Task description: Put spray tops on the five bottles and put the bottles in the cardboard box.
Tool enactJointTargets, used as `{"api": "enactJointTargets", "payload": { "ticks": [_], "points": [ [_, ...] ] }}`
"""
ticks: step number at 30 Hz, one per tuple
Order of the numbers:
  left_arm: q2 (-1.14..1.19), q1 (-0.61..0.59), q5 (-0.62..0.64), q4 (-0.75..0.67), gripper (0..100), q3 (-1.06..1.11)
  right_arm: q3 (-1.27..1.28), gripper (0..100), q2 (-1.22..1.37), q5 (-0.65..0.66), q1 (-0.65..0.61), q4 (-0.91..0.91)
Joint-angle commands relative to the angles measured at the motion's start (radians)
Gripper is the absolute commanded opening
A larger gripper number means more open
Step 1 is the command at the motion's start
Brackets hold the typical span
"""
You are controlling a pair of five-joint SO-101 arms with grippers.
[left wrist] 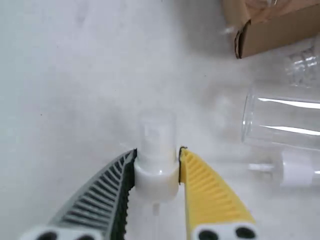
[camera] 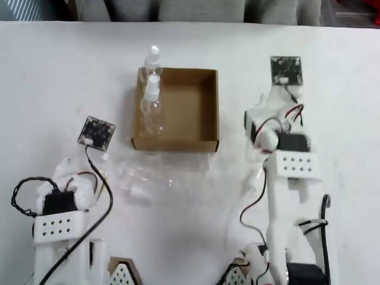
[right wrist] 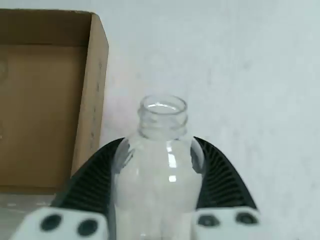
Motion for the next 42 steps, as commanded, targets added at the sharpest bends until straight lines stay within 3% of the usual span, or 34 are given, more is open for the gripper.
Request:
{"api": "enactJointTargets", "payload": {
  "ticks": [1,7,13,29,32,34,39,42],
  "points": [
    [-0.028,-0.007,0.012,-0.015,2,-0.002,0.049,1.7,-0.119,-0.009,-0.008,-0.203],
    [-0.030,-0.007,0.012,-0.015,2,0.000,0.071,1.7,-0.257,-0.009,-0.012,-0.387],
    [-0.030,-0.007,0.012,-0.017,2,0.000,0.164,1.7,-0.437,-0.011,-0.021,-0.369],
    [-0.030,-0.010,0.023,-0.017,2,-0.006,0.793,1.7,-1.302,-0.011,-0.317,-0.476],
    [-0.030,-0.015,0.074,0.006,2,-0.054,0.833,1.7,-1.282,-0.011,-0.341,-0.467],
    [-0.030,-0.015,0.094,0.048,2,-0.107,0.841,1.7,-1.250,-0.055,-0.357,-0.441],
    [-0.030,-0.007,0.103,0.109,2,-0.285,0.856,1.7,-1.288,-0.311,-0.417,-0.306],
    [-0.030,-0.007,0.181,0.112,2,-0.428,0.855,1.7,-1.299,-0.342,-0.473,-0.220]
  ]
}}
